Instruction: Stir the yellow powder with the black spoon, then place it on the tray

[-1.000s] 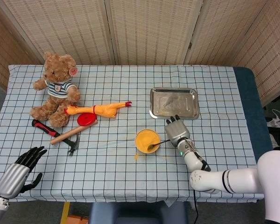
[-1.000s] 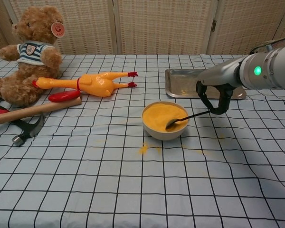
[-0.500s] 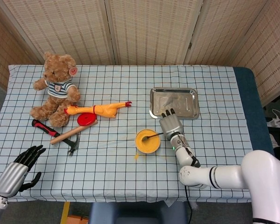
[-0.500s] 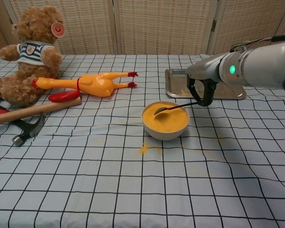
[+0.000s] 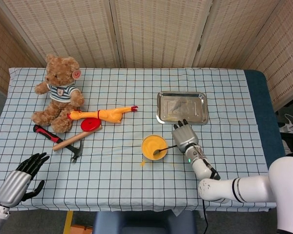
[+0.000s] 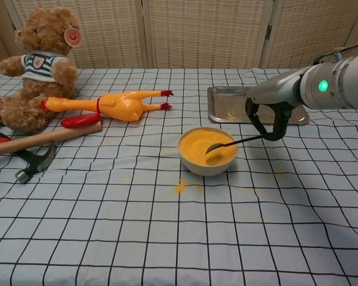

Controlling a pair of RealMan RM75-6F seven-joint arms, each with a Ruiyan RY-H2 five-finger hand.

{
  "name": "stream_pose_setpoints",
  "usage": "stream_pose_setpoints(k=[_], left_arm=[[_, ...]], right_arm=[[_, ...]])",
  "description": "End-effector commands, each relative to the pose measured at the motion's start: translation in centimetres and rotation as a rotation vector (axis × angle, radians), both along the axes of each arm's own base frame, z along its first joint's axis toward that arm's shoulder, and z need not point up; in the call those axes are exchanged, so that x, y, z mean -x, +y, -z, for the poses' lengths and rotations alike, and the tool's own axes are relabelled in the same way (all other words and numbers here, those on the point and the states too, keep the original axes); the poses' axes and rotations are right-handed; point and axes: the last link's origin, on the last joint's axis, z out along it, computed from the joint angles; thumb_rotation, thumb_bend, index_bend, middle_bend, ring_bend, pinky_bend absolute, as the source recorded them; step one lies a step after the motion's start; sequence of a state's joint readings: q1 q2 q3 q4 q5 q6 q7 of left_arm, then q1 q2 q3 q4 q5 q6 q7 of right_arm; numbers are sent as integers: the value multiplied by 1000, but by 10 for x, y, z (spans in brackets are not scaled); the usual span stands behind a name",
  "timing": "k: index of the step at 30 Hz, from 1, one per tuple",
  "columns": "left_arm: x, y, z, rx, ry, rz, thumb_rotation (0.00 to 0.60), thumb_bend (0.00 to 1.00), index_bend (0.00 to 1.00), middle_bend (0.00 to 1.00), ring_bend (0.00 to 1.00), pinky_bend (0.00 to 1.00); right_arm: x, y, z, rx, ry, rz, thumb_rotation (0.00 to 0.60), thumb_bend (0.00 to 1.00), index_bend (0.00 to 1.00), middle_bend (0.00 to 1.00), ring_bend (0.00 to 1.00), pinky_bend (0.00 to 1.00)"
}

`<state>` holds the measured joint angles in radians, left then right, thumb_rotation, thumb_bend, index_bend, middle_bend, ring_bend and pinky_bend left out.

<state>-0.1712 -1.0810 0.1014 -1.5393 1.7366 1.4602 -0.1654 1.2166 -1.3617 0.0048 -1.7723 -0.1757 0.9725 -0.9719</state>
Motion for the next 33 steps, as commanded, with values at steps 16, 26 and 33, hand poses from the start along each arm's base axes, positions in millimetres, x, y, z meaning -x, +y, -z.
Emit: stream_pose_setpoints(k=[16, 26, 33], left_arm=[[2, 2, -5, -7, -14, -5, 600, 485, 0, 0, 0, 164], [3, 1, -6, -8, -18, -6, 600, 484, 0, 0, 0, 164], [2, 2, -5, -6, -16, -7, 600, 485, 0, 0, 0, 164]], right_arm=[[-23, -16, 24, 12, 89, -7, 600, 853, 1000, 123, 0, 0], [-28, -24, 23, 64, 54, -13, 600, 853, 1000, 125, 0, 0], [-22, -28, 12, 94, 3, -9, 600, 853, 1000, 128, 0, 0]])
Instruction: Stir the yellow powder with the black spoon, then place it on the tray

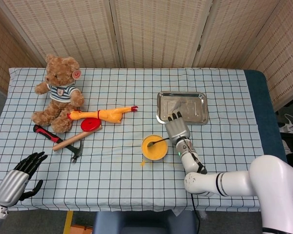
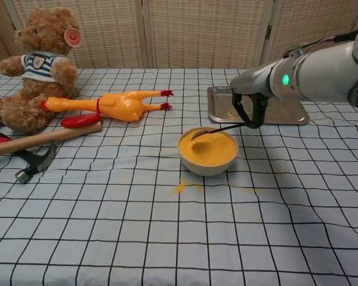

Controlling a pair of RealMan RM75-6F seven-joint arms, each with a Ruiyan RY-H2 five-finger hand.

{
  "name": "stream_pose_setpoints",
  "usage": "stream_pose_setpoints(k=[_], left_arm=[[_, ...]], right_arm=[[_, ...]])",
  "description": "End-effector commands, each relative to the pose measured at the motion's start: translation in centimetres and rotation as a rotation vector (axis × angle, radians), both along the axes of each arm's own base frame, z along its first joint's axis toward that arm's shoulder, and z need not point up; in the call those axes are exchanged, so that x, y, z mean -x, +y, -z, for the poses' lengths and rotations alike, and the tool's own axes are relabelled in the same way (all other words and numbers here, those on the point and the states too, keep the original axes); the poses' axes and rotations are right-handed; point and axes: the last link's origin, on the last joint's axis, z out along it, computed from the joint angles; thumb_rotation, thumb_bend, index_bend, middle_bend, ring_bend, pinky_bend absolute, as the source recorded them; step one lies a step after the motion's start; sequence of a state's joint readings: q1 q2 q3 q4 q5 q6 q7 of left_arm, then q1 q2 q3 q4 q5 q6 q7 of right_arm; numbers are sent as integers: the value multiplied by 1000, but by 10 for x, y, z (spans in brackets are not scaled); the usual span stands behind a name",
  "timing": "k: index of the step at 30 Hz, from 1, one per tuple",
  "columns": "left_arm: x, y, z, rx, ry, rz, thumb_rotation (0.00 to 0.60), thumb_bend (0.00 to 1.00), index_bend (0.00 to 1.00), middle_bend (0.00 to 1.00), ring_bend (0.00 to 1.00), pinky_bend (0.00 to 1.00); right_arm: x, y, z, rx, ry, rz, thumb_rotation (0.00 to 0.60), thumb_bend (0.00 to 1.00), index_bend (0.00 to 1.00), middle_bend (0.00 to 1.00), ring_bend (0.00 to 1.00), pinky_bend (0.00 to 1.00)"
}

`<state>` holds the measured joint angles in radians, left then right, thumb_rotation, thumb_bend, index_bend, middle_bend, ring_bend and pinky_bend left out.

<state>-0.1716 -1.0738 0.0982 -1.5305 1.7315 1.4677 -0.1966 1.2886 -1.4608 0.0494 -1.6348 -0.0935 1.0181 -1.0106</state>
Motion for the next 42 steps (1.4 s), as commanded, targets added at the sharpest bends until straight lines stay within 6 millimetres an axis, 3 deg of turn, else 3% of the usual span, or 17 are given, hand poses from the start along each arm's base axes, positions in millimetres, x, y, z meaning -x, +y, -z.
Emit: stream_pose_setpoints(k=[1, 17, 31, 37, 42], left_arm=[[0, 0, 0, 2, 0, -1, 600, 485, 0, 0, 0, 164], [1, 2, 0, 3, 0, -4, 600, 485, 0, 0, 0, 164], [-2, -4, 1, 2, 2, 15, 600, 484, 0, 0, 0, 164], [-3, -5, 1, 2, 5, 18, 600, 485, 0, 0, 0, 165], [-2, -4, 1, -1, 7, 13, 600, 485, 0, 0, 0, 164]], right_arm=[[2, -3, -1, 5, -3, 5, 600, 853, 1000, 128, 0, 0], [-3, -3, 19, -42, 75, -1, 600, 854, 1000, 132, 0, 0], [0, 20, -10, -68, 104, 16, 600, 855, 1000, 132, 0, 0], [-3, 12, -17, 47, -7, -28, 600, 855, 1000, 133, 0, 0], [6, 2, -15, 126, -94, -33, 600, 855, 1000, 133, 0, 0]])
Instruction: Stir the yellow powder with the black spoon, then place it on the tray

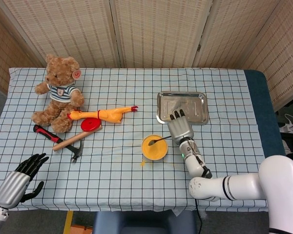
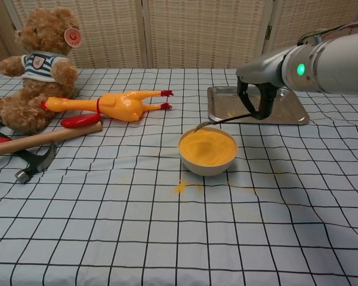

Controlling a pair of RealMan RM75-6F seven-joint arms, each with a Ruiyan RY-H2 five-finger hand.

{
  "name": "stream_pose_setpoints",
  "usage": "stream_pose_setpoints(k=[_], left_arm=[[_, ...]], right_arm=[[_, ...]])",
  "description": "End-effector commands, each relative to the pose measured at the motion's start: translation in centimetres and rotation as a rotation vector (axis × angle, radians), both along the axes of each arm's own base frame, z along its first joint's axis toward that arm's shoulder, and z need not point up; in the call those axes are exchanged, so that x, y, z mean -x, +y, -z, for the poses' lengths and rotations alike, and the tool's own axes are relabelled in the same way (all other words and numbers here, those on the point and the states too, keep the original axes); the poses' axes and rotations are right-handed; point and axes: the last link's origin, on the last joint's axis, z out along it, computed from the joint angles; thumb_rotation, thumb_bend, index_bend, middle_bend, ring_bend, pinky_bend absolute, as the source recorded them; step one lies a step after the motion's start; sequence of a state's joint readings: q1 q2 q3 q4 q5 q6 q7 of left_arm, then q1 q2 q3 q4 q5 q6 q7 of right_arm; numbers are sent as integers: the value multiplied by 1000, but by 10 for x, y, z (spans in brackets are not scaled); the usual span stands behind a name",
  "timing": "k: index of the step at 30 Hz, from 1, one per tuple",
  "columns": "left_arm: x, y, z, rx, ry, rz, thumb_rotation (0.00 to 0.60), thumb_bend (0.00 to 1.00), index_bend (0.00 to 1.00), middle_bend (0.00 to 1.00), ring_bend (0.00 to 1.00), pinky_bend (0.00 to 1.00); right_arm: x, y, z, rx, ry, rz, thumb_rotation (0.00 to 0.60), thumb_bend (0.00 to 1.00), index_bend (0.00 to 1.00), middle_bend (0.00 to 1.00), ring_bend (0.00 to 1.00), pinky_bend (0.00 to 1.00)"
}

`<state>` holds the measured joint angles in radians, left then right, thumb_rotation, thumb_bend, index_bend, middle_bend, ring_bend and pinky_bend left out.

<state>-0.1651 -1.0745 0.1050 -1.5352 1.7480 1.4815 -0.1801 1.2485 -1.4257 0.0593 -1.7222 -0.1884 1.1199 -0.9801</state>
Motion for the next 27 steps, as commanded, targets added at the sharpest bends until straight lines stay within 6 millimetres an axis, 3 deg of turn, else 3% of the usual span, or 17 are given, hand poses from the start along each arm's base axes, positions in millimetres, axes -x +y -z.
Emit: stream_pose_setpoints(k=[1, 8, 14, 24, 27], left_arm=[[1, 1, 0, -1, 0, -3, 600, 486, 0, 0, 0, 165], [2, 0, 0, -1, 5, -10, 600, 485, 0, 0, 0, 164], [3, 4, 3, 4, 15, -24, 600, 484, 0, 0, 0, 165], [7, 9, 5, 2, 27, -50, 600, 485, 0, 0, 0, 164], [8, 10, 5, 0, 29, -59, 600, 484, 0, 0, 0, 165]], right_arm=[[11, -9, 1, 76, -74, 10, 600, 855, 1000, 133, 0, 0], [45, -40, -1, 204, -89, 78, 600, 855, 1000, 133, 0, 0], [74, -75, -8, 314, -4, 116, 600, 855, 1000, 133, 0, 0], [94, -103, 12, 328, 5, 211, 600, 856, 999, 133, 0, 0], [97, -107, 17, 327, -6, 221, 600, 856, 922, 132, 0, 0]])
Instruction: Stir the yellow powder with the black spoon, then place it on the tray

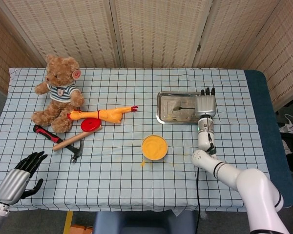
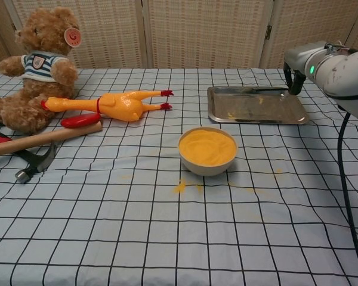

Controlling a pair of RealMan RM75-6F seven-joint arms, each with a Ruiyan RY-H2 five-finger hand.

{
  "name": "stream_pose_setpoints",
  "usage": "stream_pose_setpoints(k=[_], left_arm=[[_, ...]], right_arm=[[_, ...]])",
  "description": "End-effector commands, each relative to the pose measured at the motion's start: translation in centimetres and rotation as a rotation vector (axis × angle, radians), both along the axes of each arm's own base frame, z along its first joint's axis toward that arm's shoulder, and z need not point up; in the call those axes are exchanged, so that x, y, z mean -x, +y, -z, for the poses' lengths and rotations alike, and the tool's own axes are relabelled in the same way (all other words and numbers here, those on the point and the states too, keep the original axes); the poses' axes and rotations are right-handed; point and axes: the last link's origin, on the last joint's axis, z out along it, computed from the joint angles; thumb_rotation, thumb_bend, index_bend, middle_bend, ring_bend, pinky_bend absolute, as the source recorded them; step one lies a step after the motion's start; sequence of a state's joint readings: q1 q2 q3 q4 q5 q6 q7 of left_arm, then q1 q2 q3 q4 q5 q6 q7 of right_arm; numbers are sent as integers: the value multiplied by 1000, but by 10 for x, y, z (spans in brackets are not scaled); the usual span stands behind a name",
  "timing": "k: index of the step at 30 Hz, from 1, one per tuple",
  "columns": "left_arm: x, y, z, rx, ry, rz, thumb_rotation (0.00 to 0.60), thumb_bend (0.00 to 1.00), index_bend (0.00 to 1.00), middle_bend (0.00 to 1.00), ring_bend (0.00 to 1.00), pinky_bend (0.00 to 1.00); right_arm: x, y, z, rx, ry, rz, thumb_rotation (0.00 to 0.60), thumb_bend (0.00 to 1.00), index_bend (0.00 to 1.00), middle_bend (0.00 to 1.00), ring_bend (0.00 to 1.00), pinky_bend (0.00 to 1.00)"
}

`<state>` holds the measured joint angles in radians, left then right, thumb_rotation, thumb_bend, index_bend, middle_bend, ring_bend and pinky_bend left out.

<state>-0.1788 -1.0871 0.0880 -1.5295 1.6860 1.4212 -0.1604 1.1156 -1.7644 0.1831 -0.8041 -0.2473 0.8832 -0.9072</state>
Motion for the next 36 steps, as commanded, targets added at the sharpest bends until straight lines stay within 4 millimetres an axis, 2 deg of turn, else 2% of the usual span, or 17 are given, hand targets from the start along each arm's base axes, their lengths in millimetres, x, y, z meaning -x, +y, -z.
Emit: stream_pose_setpoints(k=[1, 4, 6, 7, 8, 9, 13, 17, 20, 21, 24, 28, 31, 36], left_arm=[[1, 1, 0, -2, 2, -6, 600, 484, 0, 0, 0, 165], [1, 1, 0, -2, 3, -10, 600, 484, 0, 0, 0, 165], [1, 2, 0, -2, 3, -10, 600, 484, 0, 0, 0, 165], [1, 2, 0, -1, 4, -10, 600, 484, 0, 0, 0, 164], [1, 2, 0, 1, 4, -11, 600, 485, 0, 0, 0, 165], [1, 2, 1, 2, 3, -9, 600, 485, 0, 0, 0, 164], [1, 1, 1, 4, 3, -5, 600, 485, 0, 0, 0, 164], [0, 0, 1, 4, 4, -3, 600, 484, 0, 0, 0, 164], [0, -1, -1, -7, 3, 2, 600, 485, 0, 0, 0, 165], [0, -1, -1, -10, 4, 2, 600, 485, 0, 0, 0, 165], [0, -1, -2, -23, 5, -2, 600, 485, 0, 0, 0, 165], [1, -1, -4, -48, 11, -3, 600, 485, 0, 0, 0, 163], [0, -2, -5, -76, 12, 10, 600, 484, 0, 0, 0, 161], [-2, 2, -2, -121, 27, 38, 600, 484, 0, 0, 0, 156]], right_arm=[[4, -1, 16, -26, -33, 28, 600, 856, 842, 132, 0, 0], [5, -2, 18, -33, -43, 37, 600, 855, 501, 113, 0, 0], [5, -2, 18, -33, -44, 38, 600, 854, 310, 77, 0, 0], [5, -3, 19, -33, -47, 38, 600, 842, 182, 45, 0, 0], [5, -3, 19, -32, -52, 38, 600, 816, 95, 24, 0, 0], [5, -4, 15, -29, -60, 41, 600, 741, 4, 1, 0, 0], [4, 0, -1, -20, -68, 27, 600, 443, 0, 0, 0, 0], [2, 11, -19, -2, -123, 3, 600, 354, 0, 0, 0, 0], [-2, 35, -40, 6, -181, -71, 600, 349, 0, 0, 0, 0], [-3, 47, -48, 8, -188, -105, 600, 349, 0, 0, 0, 0], [0, 102, -75, 23, -214, -212, 600, 350, 0, 0, 0, 0], [24, 184, -105, 39, -196, -273, 600, 349, 0, 0, 0, 0], [44, 228, -119, 63, -163, -271, 600, 349, 0, 0, 0, 0], [75, 278, -126, 128, -172, -266, 600, 350, 0, 0, 0, 0]])
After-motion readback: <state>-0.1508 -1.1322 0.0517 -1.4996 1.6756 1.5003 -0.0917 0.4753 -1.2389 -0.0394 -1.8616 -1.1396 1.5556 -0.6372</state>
